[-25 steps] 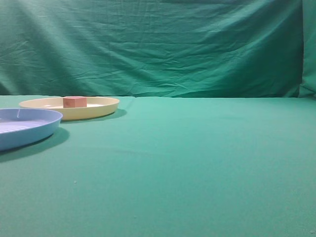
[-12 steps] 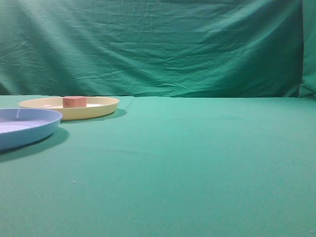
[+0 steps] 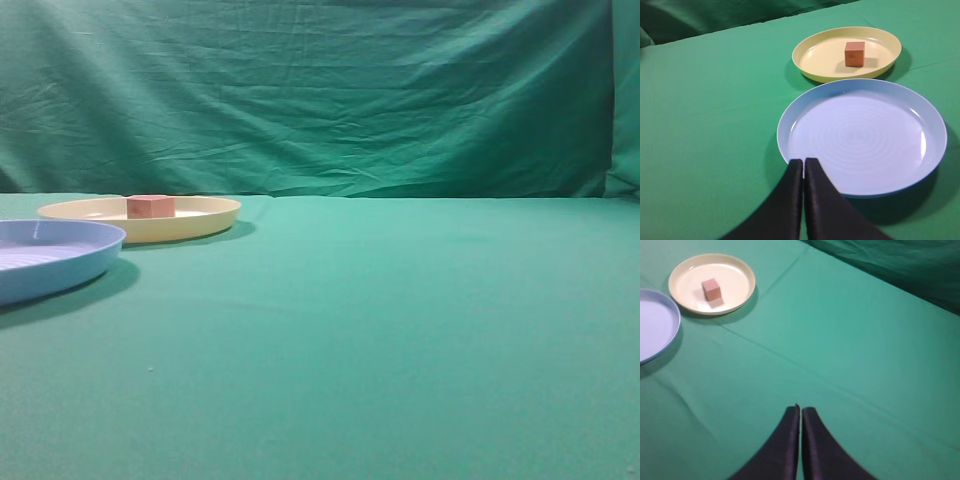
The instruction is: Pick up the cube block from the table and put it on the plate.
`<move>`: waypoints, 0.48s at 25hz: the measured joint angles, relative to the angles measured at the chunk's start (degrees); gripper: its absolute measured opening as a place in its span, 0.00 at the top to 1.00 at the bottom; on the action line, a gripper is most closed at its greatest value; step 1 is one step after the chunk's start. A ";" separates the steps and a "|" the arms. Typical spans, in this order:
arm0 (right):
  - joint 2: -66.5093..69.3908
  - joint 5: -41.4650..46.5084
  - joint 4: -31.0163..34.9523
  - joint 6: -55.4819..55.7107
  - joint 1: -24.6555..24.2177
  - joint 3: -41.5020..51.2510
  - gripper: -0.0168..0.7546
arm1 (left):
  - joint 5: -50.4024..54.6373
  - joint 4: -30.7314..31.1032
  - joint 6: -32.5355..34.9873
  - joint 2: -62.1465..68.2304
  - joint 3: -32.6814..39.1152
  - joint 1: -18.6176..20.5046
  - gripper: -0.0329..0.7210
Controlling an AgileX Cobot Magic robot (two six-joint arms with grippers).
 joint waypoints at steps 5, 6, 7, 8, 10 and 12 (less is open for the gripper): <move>-13.20 -11.97 0.42 2.20 -10.60 15.02 0.98 | 0.00 0.00 0.00 0.00 0.00 0.00 0.96; -15.81 -14.99 0.66 2.28 -13.37 18.11 0.98 | 0.00 0.00 0.00 0.00 0.00 0.00 0.96; -18.45 -17.52 0.75 2.28 -16.00 21.84 0.98 | 0.00 0.00 0.00 0.00 0.00 0.00 0.96; -20.63 -20.19 0.75 2.28 -18.08 25.58 0.98 | 0.00 0.00 0.00 0.00 0.00 0.00 0.96; -25.73 -24.51 0.75 2.33 -22.76 32.18 0.98 | 0.00 0.00 0.00 0.00 0.00 0.00 0.96; -29.96 -28.26 0.75 2.42 -26.43 38.81 0.98 | 0.00 0.00 0.00 0.00 0.00 0.00 0.96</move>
